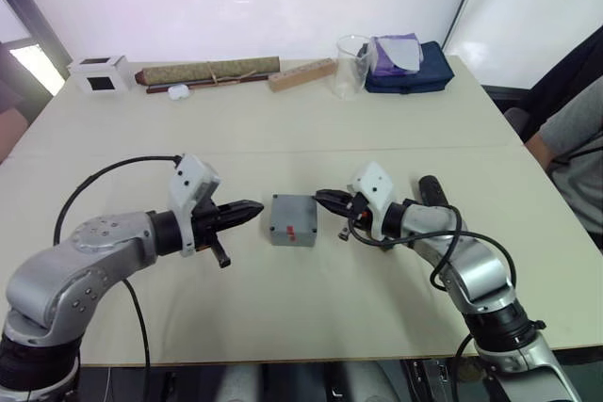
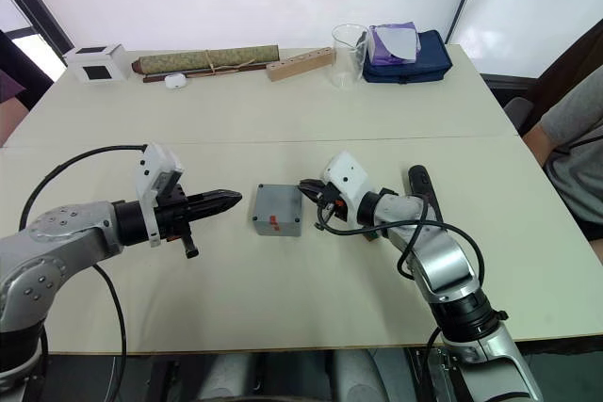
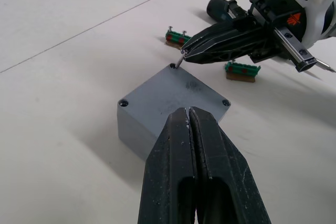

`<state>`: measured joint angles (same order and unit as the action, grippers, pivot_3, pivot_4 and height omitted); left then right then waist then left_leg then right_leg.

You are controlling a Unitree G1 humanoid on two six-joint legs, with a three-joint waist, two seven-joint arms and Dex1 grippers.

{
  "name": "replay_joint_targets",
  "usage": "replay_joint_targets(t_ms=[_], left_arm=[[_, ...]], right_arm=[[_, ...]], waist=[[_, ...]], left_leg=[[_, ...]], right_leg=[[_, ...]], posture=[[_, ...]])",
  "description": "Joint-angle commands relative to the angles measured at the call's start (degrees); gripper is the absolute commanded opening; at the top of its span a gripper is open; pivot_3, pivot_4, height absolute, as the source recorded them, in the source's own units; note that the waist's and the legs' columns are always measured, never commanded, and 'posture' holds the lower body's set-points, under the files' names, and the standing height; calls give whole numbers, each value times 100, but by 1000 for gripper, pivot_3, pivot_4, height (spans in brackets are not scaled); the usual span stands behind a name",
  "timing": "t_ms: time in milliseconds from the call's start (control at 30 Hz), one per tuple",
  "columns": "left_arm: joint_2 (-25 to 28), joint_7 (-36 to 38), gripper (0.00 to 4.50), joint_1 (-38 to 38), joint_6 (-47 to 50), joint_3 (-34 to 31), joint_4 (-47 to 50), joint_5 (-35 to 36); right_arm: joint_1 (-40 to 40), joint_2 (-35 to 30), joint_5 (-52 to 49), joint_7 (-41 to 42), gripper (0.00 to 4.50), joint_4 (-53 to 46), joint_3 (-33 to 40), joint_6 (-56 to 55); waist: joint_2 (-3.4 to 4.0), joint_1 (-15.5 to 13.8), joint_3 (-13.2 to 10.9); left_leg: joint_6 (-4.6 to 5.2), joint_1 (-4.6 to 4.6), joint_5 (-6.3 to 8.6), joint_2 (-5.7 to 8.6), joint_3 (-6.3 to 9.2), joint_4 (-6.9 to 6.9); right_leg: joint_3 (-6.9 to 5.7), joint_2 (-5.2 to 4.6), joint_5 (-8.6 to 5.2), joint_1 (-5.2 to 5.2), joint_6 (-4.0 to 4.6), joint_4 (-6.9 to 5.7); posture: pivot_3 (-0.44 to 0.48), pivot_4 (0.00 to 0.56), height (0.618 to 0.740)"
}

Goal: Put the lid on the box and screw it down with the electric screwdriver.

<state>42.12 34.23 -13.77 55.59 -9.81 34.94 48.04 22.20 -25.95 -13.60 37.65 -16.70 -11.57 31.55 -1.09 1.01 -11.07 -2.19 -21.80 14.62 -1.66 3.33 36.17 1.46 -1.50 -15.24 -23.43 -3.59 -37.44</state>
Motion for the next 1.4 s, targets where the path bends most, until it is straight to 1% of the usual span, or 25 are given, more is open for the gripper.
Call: replay_joint_targets(t_ms=[33,567,967,1033,1067,1100,1133,1267,1300,1333,1367,1400], left_arm=[[61,25,0,-55,-114,-3,120,1],[11,-33,0,-11,-181,68,160,-91],[25,-21,0,-37,-202,117,104,-110],[12,-29,0,-48,-197,141,100,-112],[7,-39,0,-61,-195,159,96,-122],[14,-46,0,-74,-188,165,94,-125],[21,-50,0,-83,-183,168,92,-127],[-35,-148,0,-67,-172,179,161,-101],[-48,-166,0,-61,-175,181,169,-98],[-49,-176,0,-53,-175,187,190,-97],[-46,-184,0,-54,-172,189,199,-97],[-35,-185,0,-57,-178,185,199,-102]], right_arm=[[38,10,42,36,28,-39,-3,-122],[218,119,211,91,28,243,-85,-329],[301,123,244,187,28,242,-155,-262],[295,115,250,203,684,244,-147,-254],[290,100,248,225,817,247,-139,-259],[282,92,234,248,1352,238,-132,-252],[277,88,226,266,1660,231,-126,-247],[277,95,206,309,3451,232,-106,-227],[282,103,206,313,3739,240,-104,-224],[292,107,203,316,4244,236,-94,-225],[296,103,197,329,4457,224,-88,-220],[308,103,192,336,4457,212,-84,-209]], waist=[[0,0,0],[0,-1,0],[1,5,0],[1,4,0],[1,2,0],[1,0,0],[1,-1,0],[1,0,0],[1,0,0],[1,0,0],[1,1,0],[1,0,0]], left_leg=[[0,0,0,0,0,0],[0,0,0,0,0,0],[0,0,0,0,0,0],[0,0,0,0,0,0],[0,0,0,0,0,0],[0,0,0,0,0,0],[0,-1,0,0,0,0],[0,-1,0,0,0,0],[0,0,0,0,0,0],[0,0,0,0,1,0],[0,-1,0,0,0,-1],[0,-1,0,0,0,0]], right_leg=[[0,0,0,0,0,0],[0,0,0,0,0,0],[0,0,0,-1,0,0],[0,0,0,-1,0,0],[0,0,0,-1,0,0],[0,0,0,0,0,0],[0,0,0,-1,0,0],[0,0,0,-1,0,0],[0,0,0,-1,0,0],[0,0,0,-1,0,0],[0,0,0,-1,0,0],[0,0,0,-1,0,0]], posture=[[0,150,740],[0,150,740],[0,150,740],[0,150,740],[0,150,740],[0,150,740],[0,150,740],[0,150,740],[0,150,740],[0,150,740],[0,150,740],[0,150,740]])
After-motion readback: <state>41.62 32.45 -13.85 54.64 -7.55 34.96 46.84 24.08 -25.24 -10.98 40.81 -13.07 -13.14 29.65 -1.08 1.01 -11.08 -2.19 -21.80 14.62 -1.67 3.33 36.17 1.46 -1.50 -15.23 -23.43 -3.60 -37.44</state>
